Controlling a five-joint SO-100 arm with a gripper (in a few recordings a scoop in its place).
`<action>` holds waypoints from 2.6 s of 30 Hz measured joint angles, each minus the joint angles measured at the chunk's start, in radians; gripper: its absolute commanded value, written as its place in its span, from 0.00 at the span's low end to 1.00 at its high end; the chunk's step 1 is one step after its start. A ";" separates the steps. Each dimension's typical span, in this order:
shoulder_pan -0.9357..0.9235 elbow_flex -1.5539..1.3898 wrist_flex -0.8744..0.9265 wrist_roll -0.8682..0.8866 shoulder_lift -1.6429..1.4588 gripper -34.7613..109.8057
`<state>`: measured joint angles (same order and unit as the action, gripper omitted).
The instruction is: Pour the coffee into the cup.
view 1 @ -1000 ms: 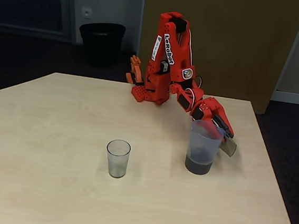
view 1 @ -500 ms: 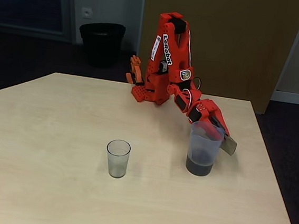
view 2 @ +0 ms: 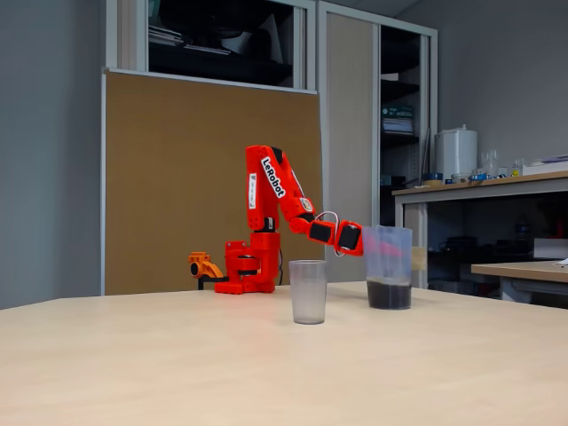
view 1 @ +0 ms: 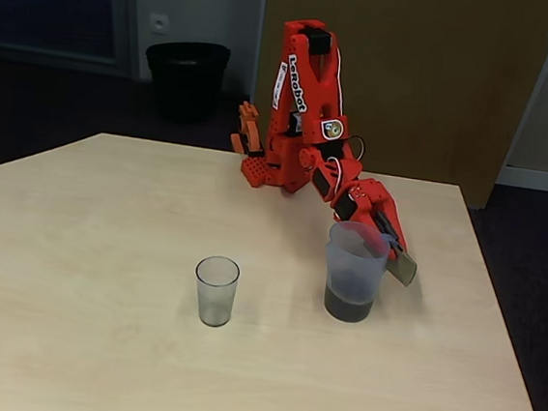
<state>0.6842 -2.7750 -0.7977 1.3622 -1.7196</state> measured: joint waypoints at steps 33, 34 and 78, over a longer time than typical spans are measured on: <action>-0.253 0.155 0.423 0.187 -0.275 0.24; -0.256 0.172 0.426 0.199 -0.267 0.24; -0.383 0.374 0.465 0.764 -0.183 0.24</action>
<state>0.3007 -2.4007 -0.3329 2.1261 -1.9021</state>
